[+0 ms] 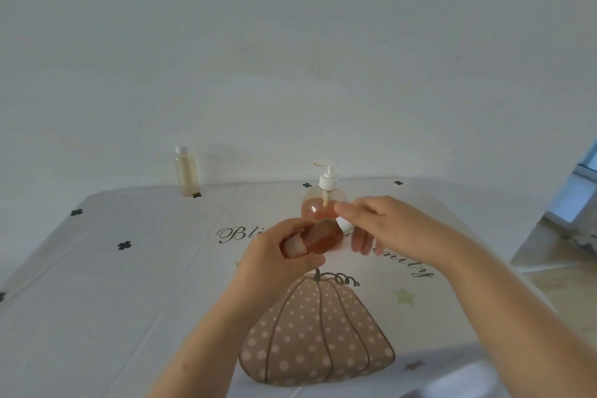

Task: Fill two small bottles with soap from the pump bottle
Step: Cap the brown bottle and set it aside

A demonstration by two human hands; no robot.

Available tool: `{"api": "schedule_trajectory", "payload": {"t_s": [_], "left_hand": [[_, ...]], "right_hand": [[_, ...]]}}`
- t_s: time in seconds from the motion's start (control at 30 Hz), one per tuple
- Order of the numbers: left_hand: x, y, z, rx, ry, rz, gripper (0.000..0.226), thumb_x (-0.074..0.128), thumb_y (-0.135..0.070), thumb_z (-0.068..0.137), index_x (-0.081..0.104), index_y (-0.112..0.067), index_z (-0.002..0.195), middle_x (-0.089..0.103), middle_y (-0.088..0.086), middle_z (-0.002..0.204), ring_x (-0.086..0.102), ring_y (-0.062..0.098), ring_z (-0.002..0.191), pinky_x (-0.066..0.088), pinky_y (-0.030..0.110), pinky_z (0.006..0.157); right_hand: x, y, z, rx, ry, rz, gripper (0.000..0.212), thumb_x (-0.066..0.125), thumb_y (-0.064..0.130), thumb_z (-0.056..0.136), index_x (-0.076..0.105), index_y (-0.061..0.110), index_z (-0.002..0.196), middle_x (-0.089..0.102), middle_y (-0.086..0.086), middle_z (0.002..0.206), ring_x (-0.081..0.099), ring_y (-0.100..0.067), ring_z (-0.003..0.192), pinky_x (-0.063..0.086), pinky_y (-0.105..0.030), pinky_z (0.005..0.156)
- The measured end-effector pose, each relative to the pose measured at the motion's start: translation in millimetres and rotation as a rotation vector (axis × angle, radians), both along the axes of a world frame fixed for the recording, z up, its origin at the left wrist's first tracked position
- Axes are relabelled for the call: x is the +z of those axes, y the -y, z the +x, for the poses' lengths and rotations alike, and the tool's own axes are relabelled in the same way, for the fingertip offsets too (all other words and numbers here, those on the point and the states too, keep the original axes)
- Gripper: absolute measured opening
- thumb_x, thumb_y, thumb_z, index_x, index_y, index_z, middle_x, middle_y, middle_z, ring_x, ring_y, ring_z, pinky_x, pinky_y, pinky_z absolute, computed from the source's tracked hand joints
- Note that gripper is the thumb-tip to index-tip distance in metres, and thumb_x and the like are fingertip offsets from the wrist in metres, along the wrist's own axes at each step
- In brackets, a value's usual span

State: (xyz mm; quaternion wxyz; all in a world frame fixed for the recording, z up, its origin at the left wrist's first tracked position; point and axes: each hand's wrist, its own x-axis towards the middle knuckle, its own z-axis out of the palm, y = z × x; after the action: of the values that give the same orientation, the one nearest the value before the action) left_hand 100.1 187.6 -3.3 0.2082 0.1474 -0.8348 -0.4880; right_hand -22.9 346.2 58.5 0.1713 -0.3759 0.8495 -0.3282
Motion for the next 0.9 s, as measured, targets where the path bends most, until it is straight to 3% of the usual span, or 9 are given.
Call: {"api": "schedule_trajectory", "payload": {"t_s": [0.1,0.3,0.37,0.47,0.53,0.6,0.67,0.8,0.9], "left_hand": [[2.5,3.6,0.7,0.011,-0.011,0.001,0.042,0.082,-0.020,0.074,0.065,-0.045,0.103,0.068,-0.025,0.090,0.060,-0.008,0.087,0.043,0.006,0.071],[3.5,2.3,3.6,0.026,-0.036,-0.009,0.042,0.082,-0.021,0.074,0.064,-0.046,0.103,0.068,-0.025,0.092,0.059,-0.009,0.087,0.042,0.010,0.073],[3.9,2.1,3.9,0.029,-0.043,0.010,0.041,0.082,-0.021,0.074,0.065,-0.045,0.103,0.068,-0.025,0.090,0.060,-0.008,0.085,0.043,0.008,0.072],[6.1,4.5,3.7,-0.015,-0.037,0.098,0.038,0.080,-0.020,0.077,0.068,-0.042,0.105,0.070,-0.019,0.085,0.062,-0.002,0.077,0.050,0.021,0.076],[8.9,5.8,5.8,-0.085,-0.031,0.167,0.036,0.079,-0.018,0.079,0.071,-0.041,0.106,0.066,-0.018,0.071,0.057,0.000,0.062,0.047,0.024,0.068],[11.0,5.2,8.9,-0.113,-0.036,0.187,0.036,0.079,-0.017,0.079,0.072,-0.040,0.106,0.063,-0.018,0.065,0.054,0.001,0.058,0.044,0.024,0.065],[12.0,3.6,11.5,-0.062,-0.072,0.143,0.038,0.079,-0.017,0.079,0.071,-0.045,0.103,0.069,-0.012,0.074,0.061,0.007,0.067,0.049,0.025,0.068],[7.4,6.3,14.2,0.064,-0.155,-0.031,0.039,0.080,-0.021,0.077,0.068,-0.049,0.101,0.068,-0.009,0.081,0.061,0.007,0.079,0.047,0.019,0.072],[3.5,16.9,17.5,0.148,-0.188,-0.065,0.039,0.081,-0.019,0.077,0.069,-0.041,0.107,0.062,-0.025,0.077,0.057,0.000,0.079,0.042,0.011,0.069]], "right_hand": [[0.9,0.2,-3.2,0.081,-0.003,-0.043,0.011,0.057,0.038,0.102,0.060,0.027,0.102,0.076,0.004,0.092,0.070,-0.016,0.086,0.055,-0.028,0.080],[-2.5,8.7,2.3,-0.024,-0.026,-0.003,0.045,0.044,0.058,0.100,0.063,0.021,0.082,0.065,0.002,0.060,0.065,-0.018,0.065,0.051,-0.031,0.073],[-1.5,8.4,5.4,-0.016,-0.013,-0.023,0.041,0.043,0.058,0.101,0.062,0.024,0.085,0.068,0.001,0.069,0.063,-0.014,0.066,0.054,-0.032,0.074],[-3.5,10.7,7.3,0.017,-0.086,-0.036,0.037,0.044,0.058,0.100,0.054,0.026,0.083,0.069,-0.004,0.085,0.066,-0.023,0.082,0.054,-0.043,0.082],[-5.7,13.9,9.7,0.007,-0.097,-0.099,0.037,0.047,0.052,0.101,0.053,0.025,0.076,0.062,-0.002,0.075,0.059,-0.021,0.072,0.051,-0.047,0.078],[-10.5,18.9,13.3,-0.029,-0.104,-0.191,0.039,0.052,0.044,0.102,0.054,0.023,0.069,0.051,0.010,0.061,0.049,-0.010,0.059,0.044,-0.035,0.065],[-16.0,26.2,17.3,-0.096,-0.088,-0.271,0.041,0.054,0.037,0.101,0.056,0.012,0.069,0.044,0.012,0.054,0.041,-0.006,0.052,0.035,-0.026,0.057],[-25.2,47.3,20.6,-0.182,-0.011,-0.374,0.048,0.054,0.037,0.098,0.062,-0.008,0.085,0.042,-0.003,0.065,0.039,-0.014,0.059,0.032,-0.030,0.056],[-24.6,68.4,23.4,-0.220,0.024,-0.376,0.046,0.053,0.031,0.099,0.054,-0.005,0.071,0.041,-0.006,0.061,0.037,-0.012,0.054,0.031,-0.020,0.048]]}}
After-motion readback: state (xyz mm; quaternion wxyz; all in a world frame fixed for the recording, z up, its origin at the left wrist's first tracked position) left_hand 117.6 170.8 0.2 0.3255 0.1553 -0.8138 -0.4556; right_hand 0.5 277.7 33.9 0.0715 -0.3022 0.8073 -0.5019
